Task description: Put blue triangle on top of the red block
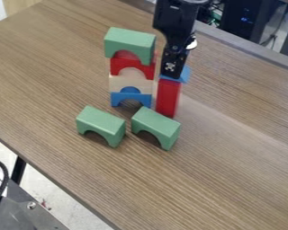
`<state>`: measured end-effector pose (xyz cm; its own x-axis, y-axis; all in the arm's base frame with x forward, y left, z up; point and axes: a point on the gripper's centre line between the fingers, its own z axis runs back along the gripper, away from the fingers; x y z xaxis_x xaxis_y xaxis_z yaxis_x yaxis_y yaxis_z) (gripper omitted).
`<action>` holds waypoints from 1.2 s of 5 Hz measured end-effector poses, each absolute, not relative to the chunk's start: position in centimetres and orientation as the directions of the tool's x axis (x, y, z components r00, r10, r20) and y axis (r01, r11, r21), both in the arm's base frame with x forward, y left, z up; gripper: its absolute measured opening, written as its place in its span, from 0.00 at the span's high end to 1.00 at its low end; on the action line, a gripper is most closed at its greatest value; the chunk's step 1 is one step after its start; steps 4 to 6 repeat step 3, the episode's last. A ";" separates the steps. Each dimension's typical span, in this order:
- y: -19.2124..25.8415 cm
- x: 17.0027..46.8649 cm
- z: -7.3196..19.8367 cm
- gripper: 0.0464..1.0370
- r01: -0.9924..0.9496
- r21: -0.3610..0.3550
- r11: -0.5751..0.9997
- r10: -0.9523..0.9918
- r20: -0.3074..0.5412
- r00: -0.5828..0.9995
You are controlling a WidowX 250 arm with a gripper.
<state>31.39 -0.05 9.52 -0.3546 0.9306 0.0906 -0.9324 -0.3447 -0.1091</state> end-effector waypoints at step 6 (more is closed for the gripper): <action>-0.1 31.2 9.3 0.51 -0.936 -0.102 -0.338 0.934 0.089 -0.347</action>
